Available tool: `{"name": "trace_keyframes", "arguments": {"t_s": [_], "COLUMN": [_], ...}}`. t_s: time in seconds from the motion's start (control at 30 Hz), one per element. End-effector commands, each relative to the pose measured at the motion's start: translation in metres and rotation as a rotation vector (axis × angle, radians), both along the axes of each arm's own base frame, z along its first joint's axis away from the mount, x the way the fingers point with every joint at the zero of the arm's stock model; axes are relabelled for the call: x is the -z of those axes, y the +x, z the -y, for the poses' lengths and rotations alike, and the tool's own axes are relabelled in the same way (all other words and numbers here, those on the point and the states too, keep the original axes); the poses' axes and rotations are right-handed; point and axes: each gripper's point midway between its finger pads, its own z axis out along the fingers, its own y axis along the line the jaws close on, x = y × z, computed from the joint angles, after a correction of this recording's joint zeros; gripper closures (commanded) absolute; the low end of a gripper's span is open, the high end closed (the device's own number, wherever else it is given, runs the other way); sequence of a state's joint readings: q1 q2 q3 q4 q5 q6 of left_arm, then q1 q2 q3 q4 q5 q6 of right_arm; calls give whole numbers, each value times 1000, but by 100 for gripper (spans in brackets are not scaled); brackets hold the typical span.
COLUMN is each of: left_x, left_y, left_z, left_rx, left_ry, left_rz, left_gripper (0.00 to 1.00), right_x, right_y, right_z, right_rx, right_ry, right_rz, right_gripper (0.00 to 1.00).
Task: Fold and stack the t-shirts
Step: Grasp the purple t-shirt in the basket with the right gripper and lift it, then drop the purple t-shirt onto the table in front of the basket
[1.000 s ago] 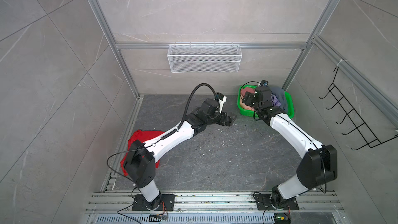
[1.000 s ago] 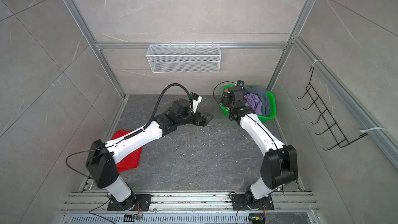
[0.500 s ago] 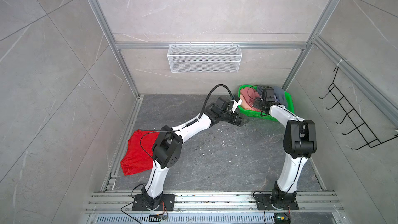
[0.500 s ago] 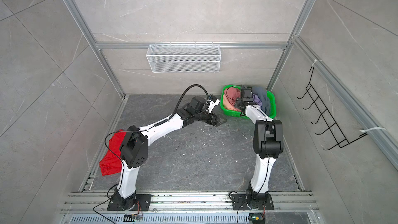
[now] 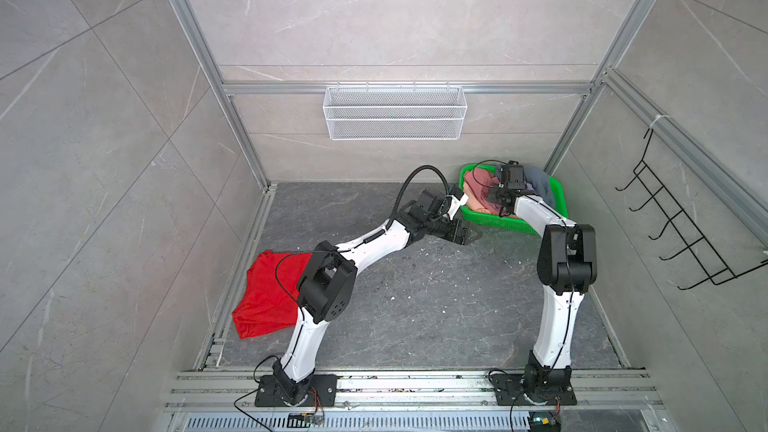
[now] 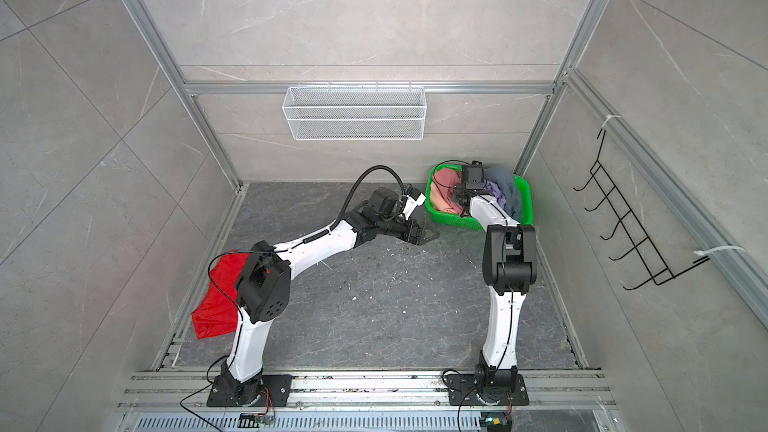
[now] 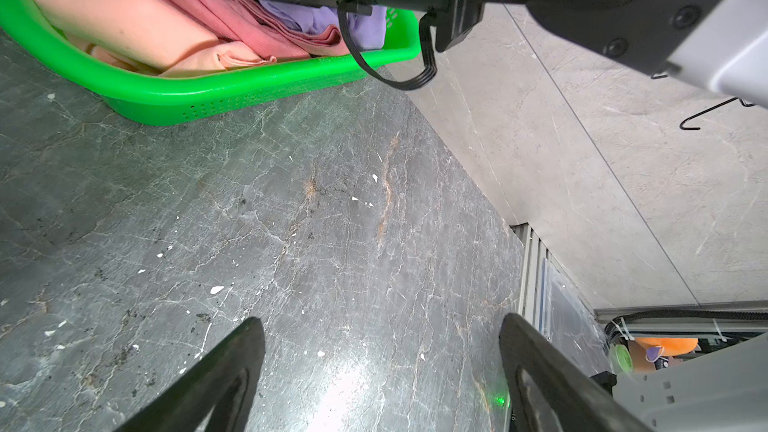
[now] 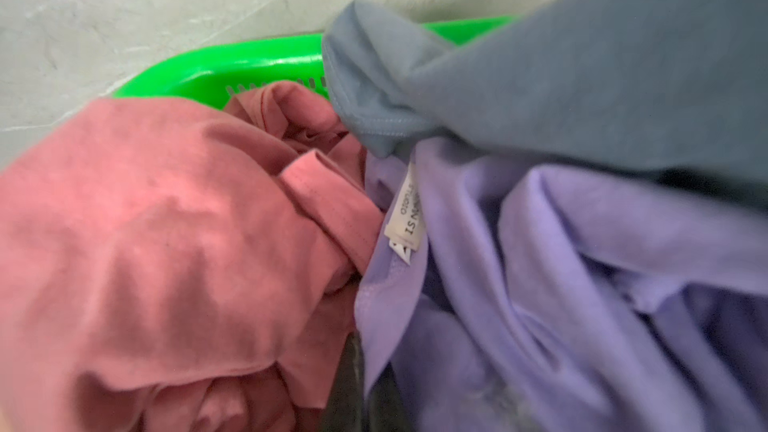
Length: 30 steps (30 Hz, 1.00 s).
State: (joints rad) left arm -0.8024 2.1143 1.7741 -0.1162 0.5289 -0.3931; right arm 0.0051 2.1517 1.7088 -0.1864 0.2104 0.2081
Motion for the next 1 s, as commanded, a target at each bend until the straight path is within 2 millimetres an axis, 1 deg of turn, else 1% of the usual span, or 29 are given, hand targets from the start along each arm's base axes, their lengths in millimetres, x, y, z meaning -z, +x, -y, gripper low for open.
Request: {"name": "trace_keyframes", "arguments": {"t_s": [0.0,0.03,0.13,0.2,0.23,0.3,0.37,0.43,0.47,0.5,0.6,0.67,0.7,0.77,0.83,0.87,0.9,0.97], "left_x": [-30,-31,-39,-46,-49,-56,-65,-72,-75,-79,-86,-87,-87,-94,-102,-106,-111,-113], "left_y": [-3,-3,-4,-5,-4,-4,-4,-5,-6,-6,-6,-3,-2,-2,-6,-10,-13,-19], "left_z": [0,-1,-7,-12,-16,-24,-33,-44,-50,-58,-81,-99,-108,-128,-144,-152,-160,-175], "left_rx": [11,6,-14,-33,-46,-76,-107,-131,-146,-168,-226,-282,-311,-359,-390,-404,-422,-455], "left_ry": [-71,-74,-77,-77,-76,-78,-88,-91,-90,-87,-84,-71,-65,-68,-71,-68,-65,-52], "left_rz": [31,28,38,45,48,49,54,62,69,80,102,98,97,113,140,157,175,201], "left_gripper": [10,10,11,11,11,11,12,12,12,12,12,12,12,12,12,11,11,11], "right_x": [-52,-67,-123,-161,-184,-220,-264,-308,-326,-348,-406,-439,-452,-476,-491,-491,-485,-463], "right_y": [-1,-4,-20,-34,-44,-61,-82,-103,-112,-122,-150,-167,-174,-189,-199,-198,-195,-184], "right_z": [4,4,0,-9,-15,-25,-42,-67,-77,-92,-134,-153,-162,-175,-183,-185,-185,-185], "right_rx": [10,6,-14,-53,-72,-111,-177,-258,-292,-342,-483,-549,-578,-633,-678,-678,-669,-642], "right_ry": [-32,-33,-21,7,27,56,93,122,135,158,212,257,279,336,389,400,401,403], "right_rz": [92,122,217,283,319,377,448,514,537,569,662,717,741,788,814,812,798,745], "right_gripper": [100,100,100,100,100,100,100,100,100,100,100,100,100,100,100,100,100,100]}}
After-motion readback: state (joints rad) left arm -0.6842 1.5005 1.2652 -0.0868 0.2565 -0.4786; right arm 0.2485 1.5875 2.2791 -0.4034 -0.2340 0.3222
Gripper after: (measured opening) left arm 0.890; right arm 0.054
